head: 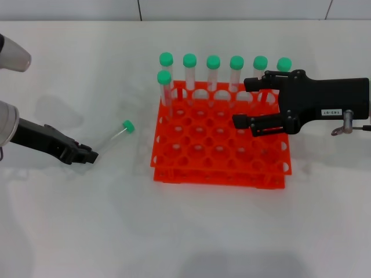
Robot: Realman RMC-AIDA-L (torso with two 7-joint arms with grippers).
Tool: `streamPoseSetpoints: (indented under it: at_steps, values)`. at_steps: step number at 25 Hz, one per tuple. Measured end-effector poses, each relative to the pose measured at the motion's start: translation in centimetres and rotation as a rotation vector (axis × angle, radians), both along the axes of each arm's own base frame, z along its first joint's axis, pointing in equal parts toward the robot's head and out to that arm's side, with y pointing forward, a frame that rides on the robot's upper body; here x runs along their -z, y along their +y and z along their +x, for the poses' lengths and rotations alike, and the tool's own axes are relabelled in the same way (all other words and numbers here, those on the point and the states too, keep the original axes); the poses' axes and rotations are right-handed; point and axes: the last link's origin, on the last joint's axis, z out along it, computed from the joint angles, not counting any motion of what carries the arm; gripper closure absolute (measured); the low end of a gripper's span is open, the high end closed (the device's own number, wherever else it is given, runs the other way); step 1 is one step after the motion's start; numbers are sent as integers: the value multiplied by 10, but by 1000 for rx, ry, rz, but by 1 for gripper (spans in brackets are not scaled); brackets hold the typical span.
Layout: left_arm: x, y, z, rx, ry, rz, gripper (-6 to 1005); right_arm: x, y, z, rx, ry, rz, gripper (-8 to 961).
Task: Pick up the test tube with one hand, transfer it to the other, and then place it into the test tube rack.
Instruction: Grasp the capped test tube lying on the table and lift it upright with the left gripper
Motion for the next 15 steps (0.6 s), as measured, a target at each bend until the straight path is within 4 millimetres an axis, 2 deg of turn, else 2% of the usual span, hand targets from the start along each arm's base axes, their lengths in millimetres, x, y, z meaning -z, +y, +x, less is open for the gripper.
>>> streamPoseSetpoints:
  at_steps: [5, 8, 15]
  values:
    - [-1, 1, 0, -2, 0, 3, 746, 0, 0, 0, 0, 0, 0, 99]
    - [-1, 1, 0, -5, 0, 6, 807, 0, 0, 0, 0, 0, 0, 99]
    - [-1, -1, -1, -7, -3, 6, 804, 0, 0, 0, 2, 2, 1, 99]
